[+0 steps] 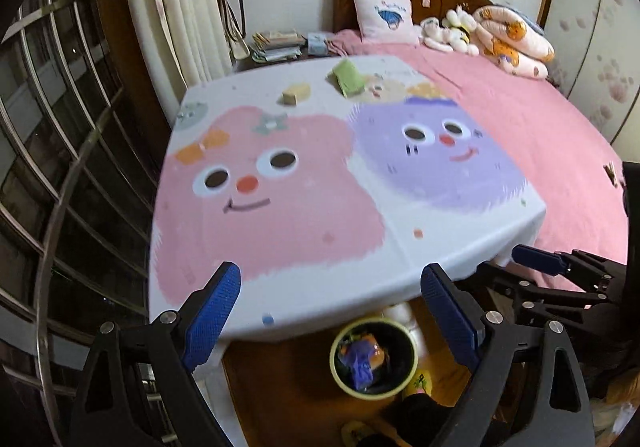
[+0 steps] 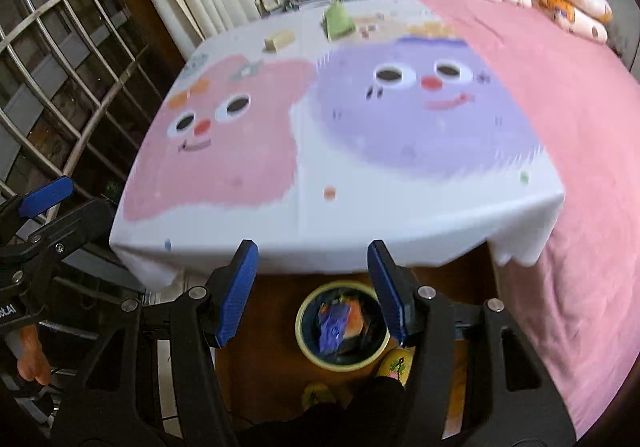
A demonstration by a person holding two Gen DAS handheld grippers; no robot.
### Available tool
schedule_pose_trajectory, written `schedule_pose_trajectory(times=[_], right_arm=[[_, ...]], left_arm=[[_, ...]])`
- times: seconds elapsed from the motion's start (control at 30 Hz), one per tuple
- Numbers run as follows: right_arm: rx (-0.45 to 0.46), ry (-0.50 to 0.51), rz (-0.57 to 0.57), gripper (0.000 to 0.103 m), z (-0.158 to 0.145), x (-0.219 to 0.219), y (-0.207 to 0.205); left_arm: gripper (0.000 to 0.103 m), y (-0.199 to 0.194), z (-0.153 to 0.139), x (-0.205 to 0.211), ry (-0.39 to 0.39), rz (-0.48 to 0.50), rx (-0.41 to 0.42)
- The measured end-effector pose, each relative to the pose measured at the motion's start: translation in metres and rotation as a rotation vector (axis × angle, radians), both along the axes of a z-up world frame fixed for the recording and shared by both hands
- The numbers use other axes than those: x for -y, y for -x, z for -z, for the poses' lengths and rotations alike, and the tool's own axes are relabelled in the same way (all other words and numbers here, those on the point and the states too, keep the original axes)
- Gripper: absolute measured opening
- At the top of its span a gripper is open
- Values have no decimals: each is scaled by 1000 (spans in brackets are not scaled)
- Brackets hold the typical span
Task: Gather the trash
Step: 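Grasp the cream paper box with the left tool while the right tool grasps the green wrapper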
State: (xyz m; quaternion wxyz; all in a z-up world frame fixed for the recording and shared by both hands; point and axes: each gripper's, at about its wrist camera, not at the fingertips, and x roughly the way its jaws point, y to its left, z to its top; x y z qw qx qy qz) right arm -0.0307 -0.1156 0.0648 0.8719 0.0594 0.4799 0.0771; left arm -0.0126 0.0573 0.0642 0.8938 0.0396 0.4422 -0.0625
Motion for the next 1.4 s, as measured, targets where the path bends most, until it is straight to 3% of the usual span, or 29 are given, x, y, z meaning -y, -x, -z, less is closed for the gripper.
schedule_pose_trajectory(times=[0.2,0.33,0.43,0.63,0.73,0.97,1.17,1.4], right_arm=[[61,7,-17,58,-26,9,-53],[77,5,-40,58,-35,18,-113],[89,-12,-70,58,-38,30,-172],[66,-27,-139,58,-29,51,-314],[31,-50,-168,58,-12,64,-394],[-48,-72,-249,58,46,69,-528],[-90,-63,-298,58,102,50,-591],[-69,-44,-361,58,136,30,-621]], left_arm=[[93,-47,-30,-6,-17,-45,57],[93,-96,-45,-5,-46,-105,90],[93,-145,-50,-4,-47,-153,94],[93,-270,-40,4,-42,-235,20],[93,-332,-26,11,-55,-254,-19],[92,-442,24,15,-89,-298,-103],[89,-521,83,7,-71,-333,-194],[88,-565,137,-2,-73,-357,-254]])
